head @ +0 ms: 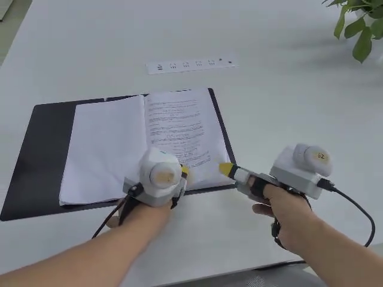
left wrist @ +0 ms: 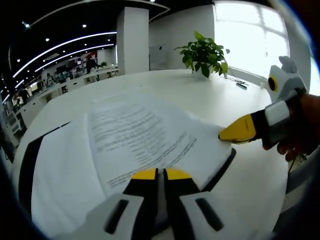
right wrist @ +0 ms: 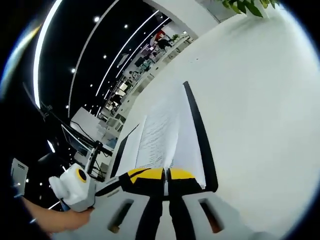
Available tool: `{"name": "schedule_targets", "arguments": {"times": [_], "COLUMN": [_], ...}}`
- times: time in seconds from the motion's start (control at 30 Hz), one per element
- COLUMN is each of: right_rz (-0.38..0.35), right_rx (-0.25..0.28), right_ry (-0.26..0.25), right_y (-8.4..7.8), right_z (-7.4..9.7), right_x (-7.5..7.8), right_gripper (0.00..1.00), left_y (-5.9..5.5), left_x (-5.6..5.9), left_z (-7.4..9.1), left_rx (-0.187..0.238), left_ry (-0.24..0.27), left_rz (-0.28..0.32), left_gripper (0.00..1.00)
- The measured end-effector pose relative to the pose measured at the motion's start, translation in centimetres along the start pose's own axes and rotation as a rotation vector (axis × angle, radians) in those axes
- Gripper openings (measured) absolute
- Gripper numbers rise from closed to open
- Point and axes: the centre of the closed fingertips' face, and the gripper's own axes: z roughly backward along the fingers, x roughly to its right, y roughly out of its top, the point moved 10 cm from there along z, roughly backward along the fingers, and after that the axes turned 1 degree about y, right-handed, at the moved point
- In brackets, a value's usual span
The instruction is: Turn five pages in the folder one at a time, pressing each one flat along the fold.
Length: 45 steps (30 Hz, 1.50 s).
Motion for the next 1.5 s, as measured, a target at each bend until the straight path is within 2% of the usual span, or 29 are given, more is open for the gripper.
{"name": "schedule_targets", "arguments": {"times": [0.07, 0.13, 0.23, 0.33, 0.37, 0.47, 0.53, 0.7, 0.83, 1.0, 1.07, 1.3, 1.43, 1.5], "right_rz": [0.005, -0.052, -0.023, -0.015, 0.013, 0.019, 0.052, 0.170, 0.224, 0.297, 0.304, 0.347, 0.369, 0.405], "right_rx": [0.008, 0.035, 0.052, 0.072, 0.088, 0.104, 0.121, 0.109, 0.079, 0.021, -0.005, -0.097, -0.146, -0.166], "right_ry": [-0.002, 0.019, 0.026, 0.058, 0.068, 0.105, 0.137, 0.210, 0.262, 0.305, 0.318, 0.321, 0.292, 0.269], "right_y": [0.0, 0.3, 0.6, 0.9, 0.9, 0.9, 0.9, 0.2, -0.9, -2.7, -3.5, -6.7, -8.2, -8.8], "right_z": [0.0, 0.0, 0.1, 0.0, 0.0, -0.1, -0.4, -1.8, -3.4, -5.2, -6.2, -9.8, -11.9, -12.7], "right_x": [-0.6, -1.1, -2.0, -3.5, -4.5, -6.6, -8.4, -12.8, -15.5, -18.0, -18.7, -20.1, -20.1, -20.0], "right_gripper": [0.00, 0.00, 0.00, 0.00, 0.00, 0.00, 0.00, 0.00, 0.00, 0.00, 0.00, 0.00, 0.00, 0.00], "left_y": [0.0, 0.1, 0.5, 0.9, 1.0, 1.1, 0.9, 0.0, -0.7, -1.4, -1.6, -2.7, -3.7, -4.1], "left_x": [-0.6, -1.3, -2.1, -3.2, -3.8, -5.0, -6.0, -8.1, -9.5, -10.7, -11.2, -12.7, -13.3, -13.4], "left_z": [0.7, 1.7, 3.1, 5.1, 5.9, 7.9, 9.3, 12.5, 14.7, 17.1, 18.1, 21.0, 22.2, 22.5], "left_rx": [-0.007, -0.001, 0.034, 0.064, 0.087, 0.109, 0.129, 0.153, 0.176, 0.192, 0.201, 0.208, 0.196, 0.188], "left_ry": [0.010, 0.023, 0.042, 0.052, 0.061, 0.083, 0.103, 0.148, 0.177, 0.208, 0.224, 0.271, 0.289, 0.297], "left_rz": [0.012, 0.025, 0.038, 0.049, 0.052, 0.072, 0.097, 0.133, 0.181, 0.199, 0.204, 0.216, 0.217, 0.215], "left_gripper": [0.07, 0.09, 0.08, 0.08, 0.08, 0.09, 0.08, 0.07, 0.08, 0.11, 0.11, 0.13, 0.13, 0.13]}}
